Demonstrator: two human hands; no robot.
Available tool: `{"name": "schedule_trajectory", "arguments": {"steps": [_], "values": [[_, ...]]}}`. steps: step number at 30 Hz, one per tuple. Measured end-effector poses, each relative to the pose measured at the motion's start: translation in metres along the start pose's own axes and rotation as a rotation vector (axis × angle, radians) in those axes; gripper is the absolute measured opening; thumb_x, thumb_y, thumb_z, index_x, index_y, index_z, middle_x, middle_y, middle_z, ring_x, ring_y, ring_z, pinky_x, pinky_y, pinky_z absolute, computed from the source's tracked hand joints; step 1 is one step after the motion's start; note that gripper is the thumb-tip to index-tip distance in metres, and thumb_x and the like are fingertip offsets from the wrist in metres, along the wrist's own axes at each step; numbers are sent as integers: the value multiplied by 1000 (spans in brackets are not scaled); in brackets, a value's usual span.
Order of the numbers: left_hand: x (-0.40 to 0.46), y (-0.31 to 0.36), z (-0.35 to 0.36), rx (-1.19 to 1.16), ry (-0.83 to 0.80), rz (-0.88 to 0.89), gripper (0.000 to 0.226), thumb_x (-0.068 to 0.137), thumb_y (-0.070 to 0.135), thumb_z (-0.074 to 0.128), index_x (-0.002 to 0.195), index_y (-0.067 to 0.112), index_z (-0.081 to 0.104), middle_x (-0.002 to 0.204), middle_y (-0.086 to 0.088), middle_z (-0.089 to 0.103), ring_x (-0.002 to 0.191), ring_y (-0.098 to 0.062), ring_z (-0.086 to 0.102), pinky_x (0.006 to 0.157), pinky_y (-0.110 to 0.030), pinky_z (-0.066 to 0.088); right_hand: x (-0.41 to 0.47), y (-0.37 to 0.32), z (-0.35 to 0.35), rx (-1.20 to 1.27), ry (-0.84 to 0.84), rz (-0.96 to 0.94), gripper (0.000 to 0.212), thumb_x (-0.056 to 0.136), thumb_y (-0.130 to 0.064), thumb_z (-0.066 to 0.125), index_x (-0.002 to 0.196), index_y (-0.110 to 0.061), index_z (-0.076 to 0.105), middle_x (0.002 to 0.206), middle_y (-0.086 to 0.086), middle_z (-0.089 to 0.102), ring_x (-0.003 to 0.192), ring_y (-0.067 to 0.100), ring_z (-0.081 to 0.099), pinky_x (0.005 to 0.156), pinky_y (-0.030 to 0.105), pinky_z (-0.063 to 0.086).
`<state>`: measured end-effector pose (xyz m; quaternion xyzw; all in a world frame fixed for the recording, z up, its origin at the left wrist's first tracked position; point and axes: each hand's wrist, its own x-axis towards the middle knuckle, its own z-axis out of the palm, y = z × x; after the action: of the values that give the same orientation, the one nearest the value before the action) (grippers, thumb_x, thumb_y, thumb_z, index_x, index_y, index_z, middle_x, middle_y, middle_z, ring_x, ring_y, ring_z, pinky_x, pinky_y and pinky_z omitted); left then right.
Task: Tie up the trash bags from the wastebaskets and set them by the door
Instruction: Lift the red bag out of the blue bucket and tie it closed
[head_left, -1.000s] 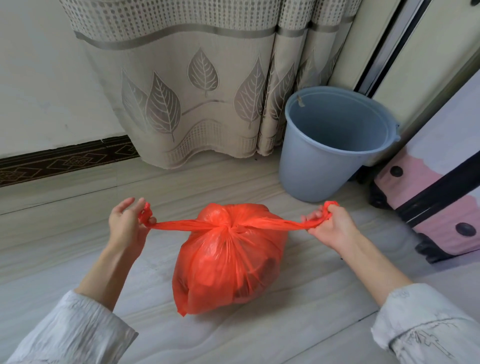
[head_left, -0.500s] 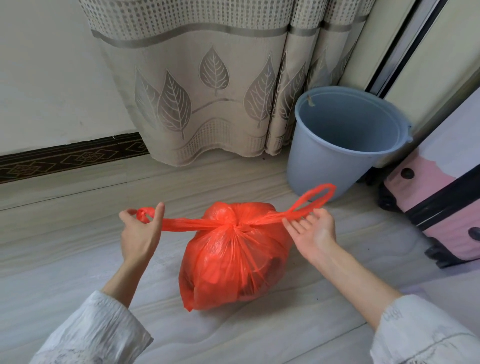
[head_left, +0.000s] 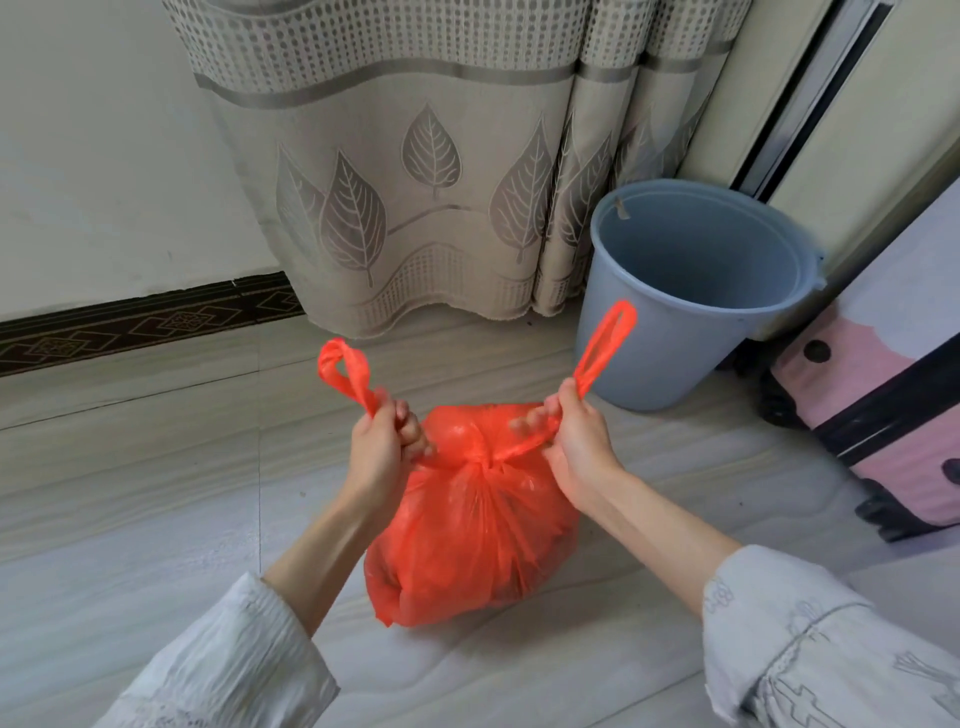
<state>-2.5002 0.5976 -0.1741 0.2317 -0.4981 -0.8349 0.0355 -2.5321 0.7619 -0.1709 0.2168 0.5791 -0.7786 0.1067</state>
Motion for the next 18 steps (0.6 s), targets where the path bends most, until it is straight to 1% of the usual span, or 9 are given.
{"name": "schedule_trajectory", "arguments": {"steps": [2, 4, 7, 10, 12, 14, 16, 17, 18], "values": [[-2, 1, 0, 100, 15, -6, 40, 99, 33, 25, 62, 19, 29, 33, 12, 19, 29, -5, 17, 34, -12, 23, -1, -5, -8, 177, -9, 77, 46, 100, -34, 26, 57, -17, 29, 29, -7, 27, 25, 7, 28, 49, 25, 39], [-3, 4, 0, 184, 5, 23, 40, 98, 36, 25, 63, 19, 29, 31, 10, 19, 28, -5, 17, 33, -11, 20, 0, -7, -19, 209, 13, 107, 48, 100, -33, 25, 55, -17, 26, 28, -9, 20, 21, 6, 17, 37, 16, 32], [-4, 5, 5, 300, -51, 67, 42, 97, 41, 24, 62, 18, 27, 31, 9, 20, 29, -7, 18, 34, -14, 20, 4, -6, -32, 151, 35, 110, 46, 101, -30, 25, 56, -17, 25, 25, -8, 19, 19, 4, 15, 32, 8, 25], [-5, 4, 2, 323, -83, 49, 41, 97, 41, 24, 63, 18, 28, 32, 11, 19, 29, -7, 17, 35, -13, 21, 3, -8, -34, -6, 6, 31, 44, 101, -27, 28, 58, -17, 27, 27, -10, 20, 21, 4, 17, 31, 11, 26], [-6, 5, -3, 322, -76, -2, 41, 96, 42, 25, 63, 18, 28, 34, 11, 19, 29, -7, 17, 37, -16, 25, -2, -8, -28, -182, -36, -36, 43, 100, -27, 31, 58, -16, 30, 30, -11, 23, 23, 5, 22, 31, 16, 28], [-5, 7, -7, 319, -99, -30, 41, 96, 43, 25, 64, 18, 29, 35, 10, 20, 30, -8, 20, 43, -22, 33, -5, -9, -20, -474, -84, -150, 43, 98, -32, 36, 57, -16, 35, 38, -6, 32, 32, 10, 34, 39, 25, 36], [-7, 16, -8, 313, -140, -58, 42, 96, 43, 27, 64, 17, 32, 39, 6, 27, 34, -12, 32, 54, -31, 47, -4, -9, -19, -880, -102, -287, 39, 94, -38, 41, 61, -18, 43, 53, 0, 43, 54, 19, 45, 57, 32, 43], [-8, 21, -7, 327, -158, -58, 43, 96, 42, 28, 63, 16, 35, 43, 2, 34, 40, -15, 43, 61, -34, 52, -1, -8, -19, -1005, -121, -301, 33, 91, -41, 44, 68, -19, 47, 59, -1, 44, 63, 19, 45, 62, 32, 41], [-9, 24, -6, 376, -169, -44, 44, 96, 40, 29, 61, 14, 37, 50, -1, 41, 50, -17, 51, 66, -34, 53, 2, -6, -21, -1027, -149, -254, 28, 90, -43, 45, 77, -19, 51, 62, -3, 43, 65, 19, 44, 60, 30, 38]]}}
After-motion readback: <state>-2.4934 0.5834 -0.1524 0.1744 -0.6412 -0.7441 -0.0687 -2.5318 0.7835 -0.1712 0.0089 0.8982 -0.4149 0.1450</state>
